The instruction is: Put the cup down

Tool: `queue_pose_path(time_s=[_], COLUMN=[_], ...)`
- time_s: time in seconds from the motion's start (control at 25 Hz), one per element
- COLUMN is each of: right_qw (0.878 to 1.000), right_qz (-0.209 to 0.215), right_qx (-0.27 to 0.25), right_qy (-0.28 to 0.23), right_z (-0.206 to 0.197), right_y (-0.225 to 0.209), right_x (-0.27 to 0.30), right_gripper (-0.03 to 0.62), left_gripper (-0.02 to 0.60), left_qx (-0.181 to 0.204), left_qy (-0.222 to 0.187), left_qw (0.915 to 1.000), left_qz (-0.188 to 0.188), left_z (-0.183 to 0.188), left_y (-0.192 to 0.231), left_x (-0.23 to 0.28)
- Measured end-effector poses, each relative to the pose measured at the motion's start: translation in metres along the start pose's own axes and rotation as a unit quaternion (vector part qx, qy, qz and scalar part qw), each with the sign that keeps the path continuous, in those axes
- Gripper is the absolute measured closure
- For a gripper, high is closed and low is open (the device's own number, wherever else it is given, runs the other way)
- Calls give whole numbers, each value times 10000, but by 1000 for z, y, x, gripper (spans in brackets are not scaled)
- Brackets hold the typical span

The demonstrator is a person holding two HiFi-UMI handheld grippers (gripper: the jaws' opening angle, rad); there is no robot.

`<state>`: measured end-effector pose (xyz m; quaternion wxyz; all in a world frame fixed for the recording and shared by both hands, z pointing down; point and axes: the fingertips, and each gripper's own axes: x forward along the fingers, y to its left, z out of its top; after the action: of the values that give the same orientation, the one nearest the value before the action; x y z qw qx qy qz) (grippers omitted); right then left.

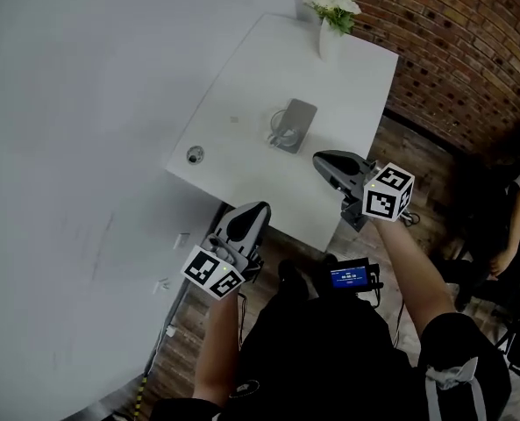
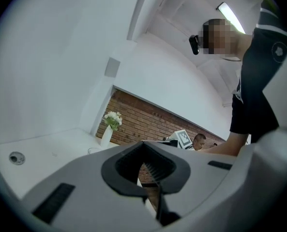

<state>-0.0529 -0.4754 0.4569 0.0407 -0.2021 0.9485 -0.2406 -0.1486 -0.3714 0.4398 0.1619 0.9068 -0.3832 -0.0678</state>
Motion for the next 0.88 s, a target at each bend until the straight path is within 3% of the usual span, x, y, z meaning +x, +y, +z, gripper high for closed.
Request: queue_pose_path(time_s=[0.12,0.28,0.48,0.88], right_qw=[9999,9989,9944,9887], right_qz=[48,-391,-979,-1413], right_qx=[-113,-220,-136,173], right_qy=[-48,-109,-367,-470], right_z=[9,10,13,1], right_y=[22,35,31,18], right_x=[-18,-46,-83,-106], right_gripper=[580,580,580,580], left_gripper=[574,574,574,574], left_qx=[74,108,135,53], left_qy=[-6,-49,-92,12], left_qw=[9999,9994,9980,9970], left_qz=[-150,-335,-609,-775], left_z=[4,10,13,5], left_y=[-5,-12,-17,-27], left_x=[6,10,12,9])
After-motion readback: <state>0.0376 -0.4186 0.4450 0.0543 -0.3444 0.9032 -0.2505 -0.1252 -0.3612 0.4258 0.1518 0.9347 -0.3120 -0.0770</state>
